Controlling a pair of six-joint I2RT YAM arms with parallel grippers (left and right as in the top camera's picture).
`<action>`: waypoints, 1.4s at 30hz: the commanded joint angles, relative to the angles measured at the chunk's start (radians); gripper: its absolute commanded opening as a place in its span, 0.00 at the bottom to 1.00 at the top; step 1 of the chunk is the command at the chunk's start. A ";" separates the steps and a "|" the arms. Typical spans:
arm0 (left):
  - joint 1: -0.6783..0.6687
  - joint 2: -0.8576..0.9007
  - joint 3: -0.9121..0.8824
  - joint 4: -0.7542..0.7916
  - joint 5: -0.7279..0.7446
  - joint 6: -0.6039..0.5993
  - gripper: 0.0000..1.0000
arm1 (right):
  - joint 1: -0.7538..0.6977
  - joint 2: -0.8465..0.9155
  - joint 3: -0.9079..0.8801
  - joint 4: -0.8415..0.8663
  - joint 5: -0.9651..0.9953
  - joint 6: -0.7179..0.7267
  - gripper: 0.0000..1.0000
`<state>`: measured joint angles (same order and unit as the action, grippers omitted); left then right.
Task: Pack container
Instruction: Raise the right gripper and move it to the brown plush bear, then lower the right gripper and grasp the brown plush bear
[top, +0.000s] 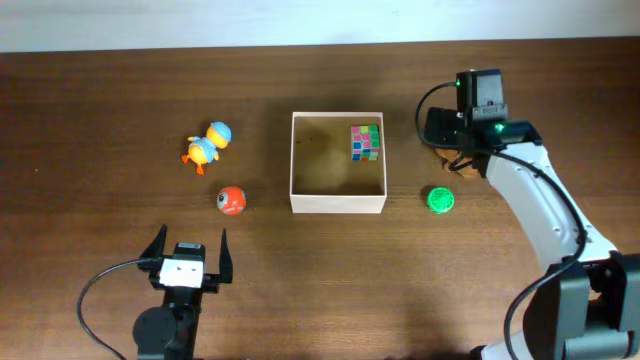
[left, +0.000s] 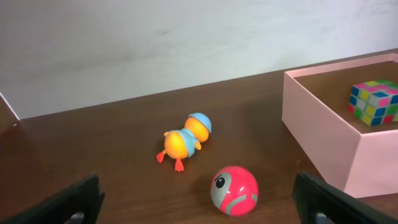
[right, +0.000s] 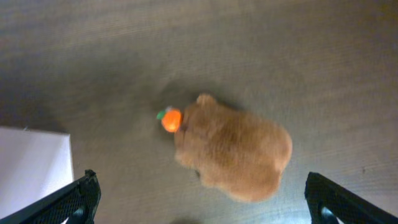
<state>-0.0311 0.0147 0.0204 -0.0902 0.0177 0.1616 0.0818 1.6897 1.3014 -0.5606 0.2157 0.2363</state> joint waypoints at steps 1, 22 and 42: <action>-0.003 -0.009 -0.006 -0.001 -0.011 0.012 0.99 | -0.036 0.006 -0.052 0.073 0.005 -0.085 0.99; -0.003 -0.009 -0.006 -0.001 -0.011 0.012 0.99 | -0.131 0.128 -0.080 0.132 -0.144 -0.176 0.87; -0.003 -0.009 -0.006 -0.001 -0.011 0.012 0.99 | -0.131 0.192 -0.081 0.150 -0.172 -0.124 0.52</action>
<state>-0.0311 0.0147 0.0204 -0.0902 0.0177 0.1616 -0.0471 1.8526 1.2266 -0.4065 0.0731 0.0994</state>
